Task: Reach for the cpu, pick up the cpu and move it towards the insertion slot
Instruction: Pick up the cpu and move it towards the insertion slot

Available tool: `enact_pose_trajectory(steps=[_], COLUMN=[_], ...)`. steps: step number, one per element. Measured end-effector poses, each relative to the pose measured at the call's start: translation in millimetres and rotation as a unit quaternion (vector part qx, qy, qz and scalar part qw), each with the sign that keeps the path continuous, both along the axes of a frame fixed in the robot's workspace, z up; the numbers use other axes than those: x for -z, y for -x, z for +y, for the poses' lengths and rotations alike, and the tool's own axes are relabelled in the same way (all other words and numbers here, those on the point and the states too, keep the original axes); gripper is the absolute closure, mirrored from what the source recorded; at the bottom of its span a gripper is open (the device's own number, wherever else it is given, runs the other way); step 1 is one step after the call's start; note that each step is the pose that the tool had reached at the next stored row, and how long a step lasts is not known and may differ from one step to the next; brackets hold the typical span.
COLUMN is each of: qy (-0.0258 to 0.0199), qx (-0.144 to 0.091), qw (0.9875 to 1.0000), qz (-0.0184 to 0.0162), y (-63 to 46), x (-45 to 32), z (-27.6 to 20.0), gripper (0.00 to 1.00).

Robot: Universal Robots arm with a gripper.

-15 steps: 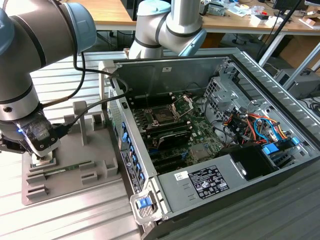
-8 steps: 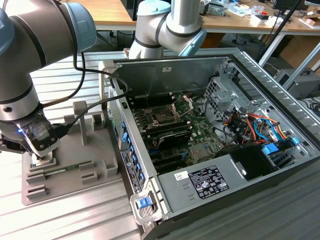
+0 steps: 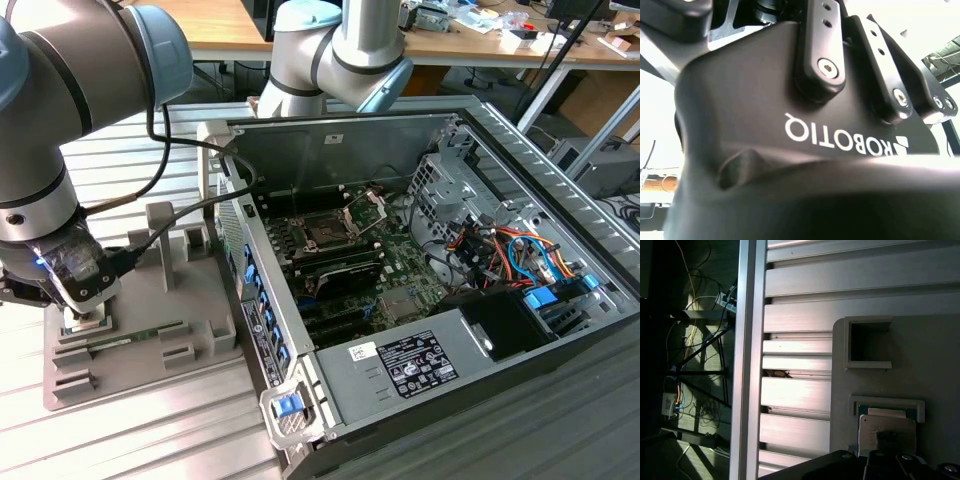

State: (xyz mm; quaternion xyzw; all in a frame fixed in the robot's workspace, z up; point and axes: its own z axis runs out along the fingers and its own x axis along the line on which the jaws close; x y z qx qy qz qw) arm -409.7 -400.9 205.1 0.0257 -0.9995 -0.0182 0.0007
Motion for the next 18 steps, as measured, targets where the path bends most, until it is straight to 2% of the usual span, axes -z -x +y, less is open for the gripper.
enact_pose_trajectory(steps=[2,3,4,5,6,7,8,9,10,18], qy=[0.0000,0.0000,0.0000,0.0000,0.0000,0.0000,0.0000,0.0000,0.0000,0.0000], qx=[0.000,0.000,0.000,0.000,0.000,0.000,0.000,0.000,0.000,0.000], qw=[1.0000,1.0000,1.0000,1.0000,1.0000,1.0000,1.0000,1.0000,1.0000,1.0000], qz=[0.0000,0.0000,0.0000,0.0000,0.0000,0.0000,0.0000,0.0000,0.0000,0.0000], y=[0.0,0.0,0.0,0.0,0.0,0.0,0.0,0.0,0.0,0.0], x=[0.0,0.1,0.1,0.1,0.1,0.1,0.1,0.1,0.1,0.2], z=[0.0,0.0,0.0,0.0,0.0,0.0,0.0,0.0,0.0,0.0], gripper=[0.76,0.76,0.71,0.58,0.53,0.53,0.40,0.40,0.34,0.34])
